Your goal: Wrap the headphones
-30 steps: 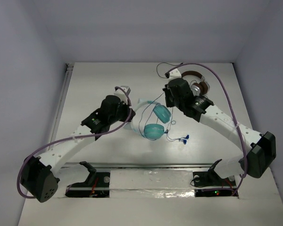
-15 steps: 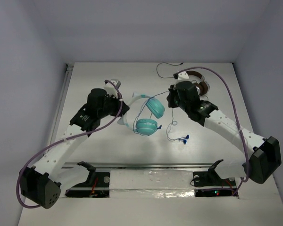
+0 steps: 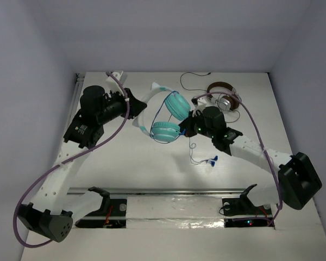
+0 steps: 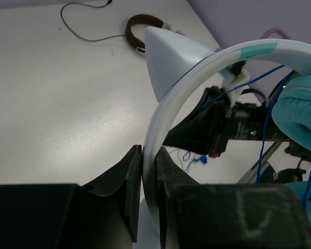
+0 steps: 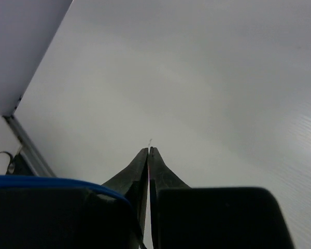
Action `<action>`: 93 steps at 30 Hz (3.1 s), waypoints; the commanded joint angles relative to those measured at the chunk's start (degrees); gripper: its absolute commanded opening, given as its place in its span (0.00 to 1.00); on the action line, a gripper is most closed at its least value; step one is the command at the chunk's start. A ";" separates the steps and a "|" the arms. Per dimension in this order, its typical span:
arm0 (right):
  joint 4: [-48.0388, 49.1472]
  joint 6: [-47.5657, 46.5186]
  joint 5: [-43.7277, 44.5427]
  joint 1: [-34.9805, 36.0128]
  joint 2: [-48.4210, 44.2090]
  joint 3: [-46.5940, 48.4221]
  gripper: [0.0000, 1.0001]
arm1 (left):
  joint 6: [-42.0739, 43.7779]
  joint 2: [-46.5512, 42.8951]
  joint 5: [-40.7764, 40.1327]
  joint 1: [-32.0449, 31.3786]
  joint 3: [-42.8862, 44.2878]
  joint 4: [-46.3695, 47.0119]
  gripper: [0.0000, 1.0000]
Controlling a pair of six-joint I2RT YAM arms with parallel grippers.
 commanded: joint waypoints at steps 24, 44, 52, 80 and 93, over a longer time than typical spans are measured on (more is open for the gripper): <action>27.84 10.84 -16.04 -0.17 6.20 -16.10 0.46 | -6.40 12.26 -1.92 4.29 24.32 4.52 0.00; 22.39 14.35 -7.61 0.36 0.22 -23.48 0.20 | -11.15 15.68 -8.86 9.57 20.10 10.85 0.00; 7.65 14.09 1.79 7.55 -1.98 -19.36 0.00 | -17.03 16.56 -16.84 11.32 13.87 17.07 0.00; -48.97 -4.71 35.63 39.91 4.52 37.77 0.00 | -13.08 21.93 -51.14 -6.32 -14.08 22.45 0.00; -49.59 -12.71 41.96 30.08 2.06 39.10 0.00 | -13.61 11.82 -47.28 -17.41 -29.03 22.63 0.00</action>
